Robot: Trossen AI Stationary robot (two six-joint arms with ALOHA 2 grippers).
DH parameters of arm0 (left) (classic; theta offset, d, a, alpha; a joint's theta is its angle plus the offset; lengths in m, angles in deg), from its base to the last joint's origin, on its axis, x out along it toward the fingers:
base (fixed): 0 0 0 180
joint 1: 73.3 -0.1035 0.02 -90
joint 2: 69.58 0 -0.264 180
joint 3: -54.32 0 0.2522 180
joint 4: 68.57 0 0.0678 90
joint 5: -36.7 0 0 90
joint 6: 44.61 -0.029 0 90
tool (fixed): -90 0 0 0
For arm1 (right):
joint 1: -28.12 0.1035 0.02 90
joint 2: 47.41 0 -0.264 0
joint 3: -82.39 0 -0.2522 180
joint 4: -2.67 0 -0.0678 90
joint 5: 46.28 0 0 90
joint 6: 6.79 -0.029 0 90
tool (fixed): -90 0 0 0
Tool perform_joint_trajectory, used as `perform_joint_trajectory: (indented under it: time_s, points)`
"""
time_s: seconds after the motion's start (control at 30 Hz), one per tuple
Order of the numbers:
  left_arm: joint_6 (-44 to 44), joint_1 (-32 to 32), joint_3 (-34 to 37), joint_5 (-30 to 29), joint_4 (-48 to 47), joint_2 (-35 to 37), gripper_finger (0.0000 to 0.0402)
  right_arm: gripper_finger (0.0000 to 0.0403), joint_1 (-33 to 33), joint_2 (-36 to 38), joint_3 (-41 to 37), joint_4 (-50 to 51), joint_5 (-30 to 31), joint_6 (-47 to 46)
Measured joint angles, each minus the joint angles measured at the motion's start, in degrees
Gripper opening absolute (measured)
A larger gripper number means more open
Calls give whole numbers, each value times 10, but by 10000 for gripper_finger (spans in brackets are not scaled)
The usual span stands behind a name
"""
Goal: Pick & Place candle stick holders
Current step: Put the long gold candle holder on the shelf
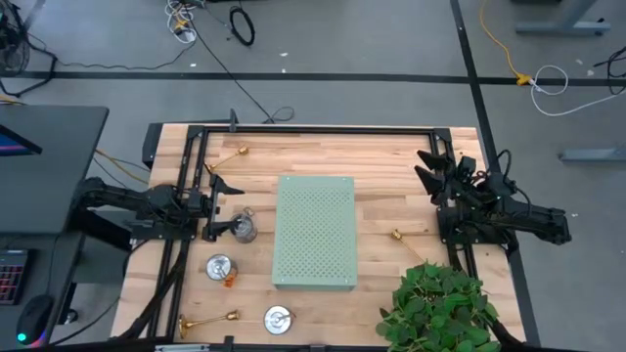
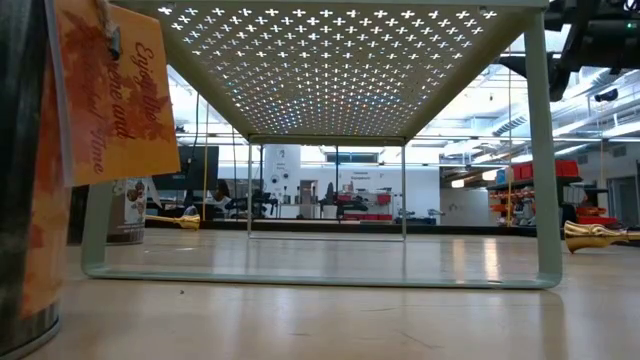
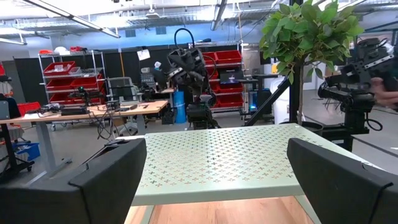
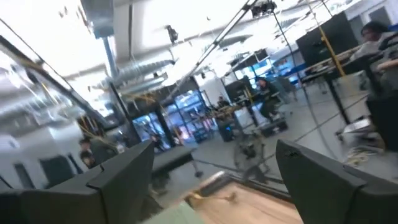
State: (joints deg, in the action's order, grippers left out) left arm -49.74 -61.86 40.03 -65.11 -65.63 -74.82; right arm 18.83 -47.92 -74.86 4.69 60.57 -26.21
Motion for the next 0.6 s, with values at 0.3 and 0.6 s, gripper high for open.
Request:
perform_joint_trajectory:
  time_s: [0.3, 0.6]
  points:
    - [0, 0, 0, -5, 1, 0, 399, 330, 44, -164, 0, 22, -131, -160]
    - [-1, 0, 0, -6, 2, 0, 399, 278, 92, -349, 93, 132, -191, -251]
